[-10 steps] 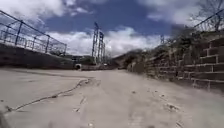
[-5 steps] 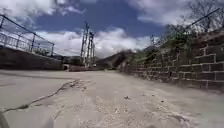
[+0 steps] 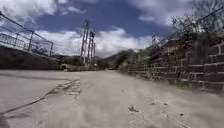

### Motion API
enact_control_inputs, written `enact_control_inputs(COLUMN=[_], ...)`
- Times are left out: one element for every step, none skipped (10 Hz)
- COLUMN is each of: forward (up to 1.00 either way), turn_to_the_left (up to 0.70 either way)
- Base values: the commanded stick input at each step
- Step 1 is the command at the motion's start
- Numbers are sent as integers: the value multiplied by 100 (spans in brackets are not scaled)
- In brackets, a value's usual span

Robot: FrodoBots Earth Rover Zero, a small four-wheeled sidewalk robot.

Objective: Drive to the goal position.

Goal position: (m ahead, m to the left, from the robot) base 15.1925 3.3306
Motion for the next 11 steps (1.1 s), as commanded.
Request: enact_control_inputs(forward=[100, 100, 100, 100, 100, 100, 100, 100, 100, 100, 100], turn_to_the_left=[0, 0, 0, 0, 0, 0, 0, 0, 0, 0, 0])
